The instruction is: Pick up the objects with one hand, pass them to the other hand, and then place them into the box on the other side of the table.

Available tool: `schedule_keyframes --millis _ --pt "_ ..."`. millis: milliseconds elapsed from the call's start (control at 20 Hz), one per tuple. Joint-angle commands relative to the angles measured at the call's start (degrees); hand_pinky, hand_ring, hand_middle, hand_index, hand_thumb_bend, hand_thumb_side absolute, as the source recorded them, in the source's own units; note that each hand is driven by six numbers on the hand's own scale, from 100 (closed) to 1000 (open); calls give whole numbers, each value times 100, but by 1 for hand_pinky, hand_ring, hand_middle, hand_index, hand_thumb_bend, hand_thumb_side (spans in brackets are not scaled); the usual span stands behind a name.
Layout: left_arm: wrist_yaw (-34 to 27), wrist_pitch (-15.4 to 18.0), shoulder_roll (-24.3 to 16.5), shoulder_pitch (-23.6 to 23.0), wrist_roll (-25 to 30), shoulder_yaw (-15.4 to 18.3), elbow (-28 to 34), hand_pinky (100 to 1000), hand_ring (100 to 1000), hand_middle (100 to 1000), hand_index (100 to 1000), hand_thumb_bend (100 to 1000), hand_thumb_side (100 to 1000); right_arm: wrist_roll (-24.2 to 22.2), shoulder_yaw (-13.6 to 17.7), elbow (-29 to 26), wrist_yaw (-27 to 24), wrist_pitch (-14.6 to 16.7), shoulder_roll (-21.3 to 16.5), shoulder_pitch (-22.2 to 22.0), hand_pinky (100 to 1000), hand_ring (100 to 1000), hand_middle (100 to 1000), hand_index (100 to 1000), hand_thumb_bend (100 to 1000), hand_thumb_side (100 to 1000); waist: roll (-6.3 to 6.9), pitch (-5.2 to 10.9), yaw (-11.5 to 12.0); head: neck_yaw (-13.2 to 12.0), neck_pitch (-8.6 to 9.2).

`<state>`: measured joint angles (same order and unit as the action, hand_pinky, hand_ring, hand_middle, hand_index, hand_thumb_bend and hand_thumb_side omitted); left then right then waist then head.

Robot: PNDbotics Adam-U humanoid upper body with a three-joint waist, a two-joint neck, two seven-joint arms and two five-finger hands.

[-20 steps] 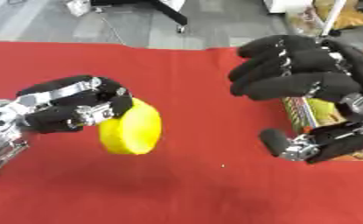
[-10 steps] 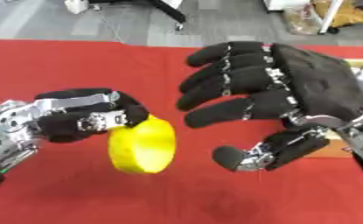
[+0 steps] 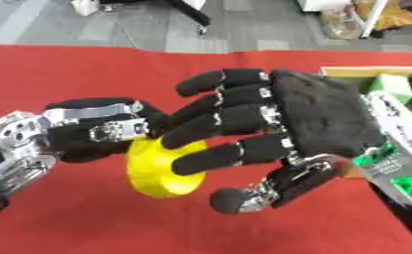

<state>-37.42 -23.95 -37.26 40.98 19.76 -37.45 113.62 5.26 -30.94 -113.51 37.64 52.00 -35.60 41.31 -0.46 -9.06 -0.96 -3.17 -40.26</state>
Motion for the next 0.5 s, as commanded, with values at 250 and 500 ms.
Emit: schedule_keyframes --millis 250,500 --pt "-230 54 25 159 27 29 97 580 452 401 544 100 745 491 -31 -108 611 -4 -38 27 880 786 808 893 284 336 46 145 15 23 -30" --pt "-324 78 30 170 105 15 97 580 452 401 543 100 752 871 -11 -108 952 -4 -45 8 863 764 769 876 416 338 49 141 14 23 -30"
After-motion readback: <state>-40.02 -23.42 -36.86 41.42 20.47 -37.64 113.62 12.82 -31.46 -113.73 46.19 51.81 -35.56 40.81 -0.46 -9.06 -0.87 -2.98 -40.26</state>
